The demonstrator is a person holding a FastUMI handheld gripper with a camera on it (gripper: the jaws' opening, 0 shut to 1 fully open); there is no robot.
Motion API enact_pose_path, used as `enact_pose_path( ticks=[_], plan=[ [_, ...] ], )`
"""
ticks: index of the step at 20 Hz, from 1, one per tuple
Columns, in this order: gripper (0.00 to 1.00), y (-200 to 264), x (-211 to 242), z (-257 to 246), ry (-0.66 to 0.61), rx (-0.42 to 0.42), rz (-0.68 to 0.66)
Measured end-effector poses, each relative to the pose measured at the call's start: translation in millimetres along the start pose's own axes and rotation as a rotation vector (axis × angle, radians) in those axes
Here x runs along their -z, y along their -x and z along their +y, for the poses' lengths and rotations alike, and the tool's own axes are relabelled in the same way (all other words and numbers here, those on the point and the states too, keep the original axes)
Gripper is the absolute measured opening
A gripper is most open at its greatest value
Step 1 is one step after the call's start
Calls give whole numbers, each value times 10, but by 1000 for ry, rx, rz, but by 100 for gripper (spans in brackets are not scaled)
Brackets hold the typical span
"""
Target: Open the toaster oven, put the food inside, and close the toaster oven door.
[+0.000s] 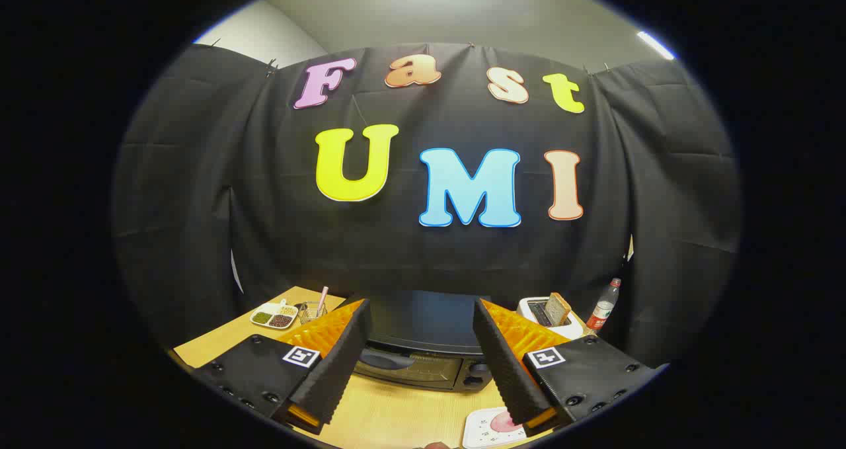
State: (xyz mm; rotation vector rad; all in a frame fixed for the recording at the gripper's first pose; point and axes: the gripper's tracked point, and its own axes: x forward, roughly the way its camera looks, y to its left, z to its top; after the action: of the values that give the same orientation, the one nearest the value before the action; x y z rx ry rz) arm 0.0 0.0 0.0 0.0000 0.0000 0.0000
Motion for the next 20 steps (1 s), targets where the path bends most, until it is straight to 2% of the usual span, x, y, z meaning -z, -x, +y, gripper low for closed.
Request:
enact_pose_path(
  ticks=[20],
  plan=[
    [98,-170,131,215,-14,-11,44]
  ],
)
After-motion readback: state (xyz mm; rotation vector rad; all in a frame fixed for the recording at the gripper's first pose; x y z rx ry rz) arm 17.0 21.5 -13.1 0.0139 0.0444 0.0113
